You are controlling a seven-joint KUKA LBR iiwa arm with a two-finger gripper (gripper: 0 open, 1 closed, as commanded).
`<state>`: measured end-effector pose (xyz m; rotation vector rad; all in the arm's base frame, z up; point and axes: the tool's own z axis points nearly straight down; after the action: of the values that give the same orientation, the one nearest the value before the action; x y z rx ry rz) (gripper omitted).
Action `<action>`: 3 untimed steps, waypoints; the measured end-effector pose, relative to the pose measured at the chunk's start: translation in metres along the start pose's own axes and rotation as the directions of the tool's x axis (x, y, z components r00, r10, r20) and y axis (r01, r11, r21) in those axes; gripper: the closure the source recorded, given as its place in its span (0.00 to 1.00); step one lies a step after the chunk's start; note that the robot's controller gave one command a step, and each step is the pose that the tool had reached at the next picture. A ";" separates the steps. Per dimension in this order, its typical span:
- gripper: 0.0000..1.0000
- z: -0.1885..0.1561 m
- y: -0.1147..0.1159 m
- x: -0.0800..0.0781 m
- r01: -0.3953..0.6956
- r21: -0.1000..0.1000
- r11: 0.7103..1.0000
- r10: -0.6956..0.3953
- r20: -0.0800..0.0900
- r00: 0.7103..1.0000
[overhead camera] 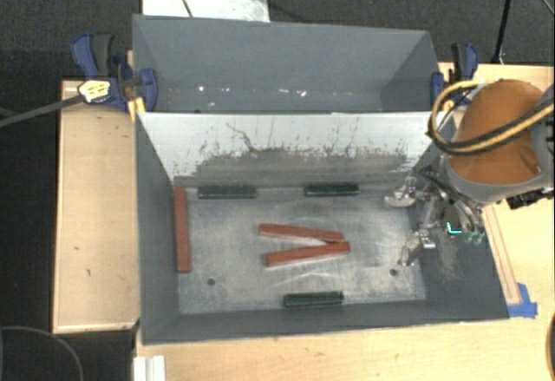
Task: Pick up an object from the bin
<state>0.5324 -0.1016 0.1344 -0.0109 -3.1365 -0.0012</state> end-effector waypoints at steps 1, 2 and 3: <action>1.00 -0.004 0.000 -0.002 0.006 0.001 1.000 -0.006 0.008 1.000; 0.00 -0.004 0.000 -0.002 0.009 0.001 1.000 -0.009 0.008 1.000; 0.00 -0.004 0.000 -0.002 0.011 0.001 1.000 -0.011 0.007 1.000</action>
Offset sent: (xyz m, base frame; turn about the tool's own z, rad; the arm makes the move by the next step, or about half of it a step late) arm 0.0000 0.0000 0.0000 0.0000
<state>0.5344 -0.1012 0.1384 0.0061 -3.1440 0.0008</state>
